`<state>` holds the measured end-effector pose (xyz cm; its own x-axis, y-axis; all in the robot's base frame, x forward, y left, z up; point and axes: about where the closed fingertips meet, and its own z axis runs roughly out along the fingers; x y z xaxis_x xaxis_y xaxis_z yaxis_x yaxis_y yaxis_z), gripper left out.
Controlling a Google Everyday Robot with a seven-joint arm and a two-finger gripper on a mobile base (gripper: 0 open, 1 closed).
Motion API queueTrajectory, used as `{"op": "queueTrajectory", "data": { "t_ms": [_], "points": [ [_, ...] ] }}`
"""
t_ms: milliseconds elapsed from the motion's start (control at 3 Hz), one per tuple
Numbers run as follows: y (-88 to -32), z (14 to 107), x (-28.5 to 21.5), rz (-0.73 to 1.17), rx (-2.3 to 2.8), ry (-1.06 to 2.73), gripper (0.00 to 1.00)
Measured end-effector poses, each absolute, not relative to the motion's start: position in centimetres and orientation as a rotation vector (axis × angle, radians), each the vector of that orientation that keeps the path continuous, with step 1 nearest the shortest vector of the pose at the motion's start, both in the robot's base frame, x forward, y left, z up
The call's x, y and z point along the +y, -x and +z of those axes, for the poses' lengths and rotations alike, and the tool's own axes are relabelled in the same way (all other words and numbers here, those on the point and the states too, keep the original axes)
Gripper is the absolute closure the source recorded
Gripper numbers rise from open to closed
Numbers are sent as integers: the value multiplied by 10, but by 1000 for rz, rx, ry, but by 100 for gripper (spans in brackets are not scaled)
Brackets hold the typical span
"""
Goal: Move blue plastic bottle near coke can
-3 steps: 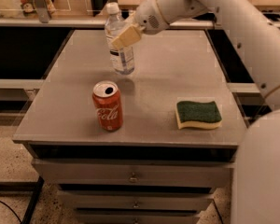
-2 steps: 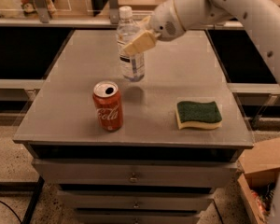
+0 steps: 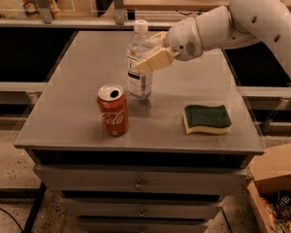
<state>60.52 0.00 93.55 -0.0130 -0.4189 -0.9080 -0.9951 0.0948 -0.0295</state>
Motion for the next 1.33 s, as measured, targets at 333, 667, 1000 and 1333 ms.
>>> {"op": "queueTrajectory", "data": {
  "t_ms": [333,667,1000,1333],
  "points": [
    [-587,935,4,910,1498,1472,100],
    [-574,931,12,899,1466,1520,84],
    [-565,927,19,876,1448,1565,61],
    [-561,923,23,853,1438,1596,37]
  ]
}}
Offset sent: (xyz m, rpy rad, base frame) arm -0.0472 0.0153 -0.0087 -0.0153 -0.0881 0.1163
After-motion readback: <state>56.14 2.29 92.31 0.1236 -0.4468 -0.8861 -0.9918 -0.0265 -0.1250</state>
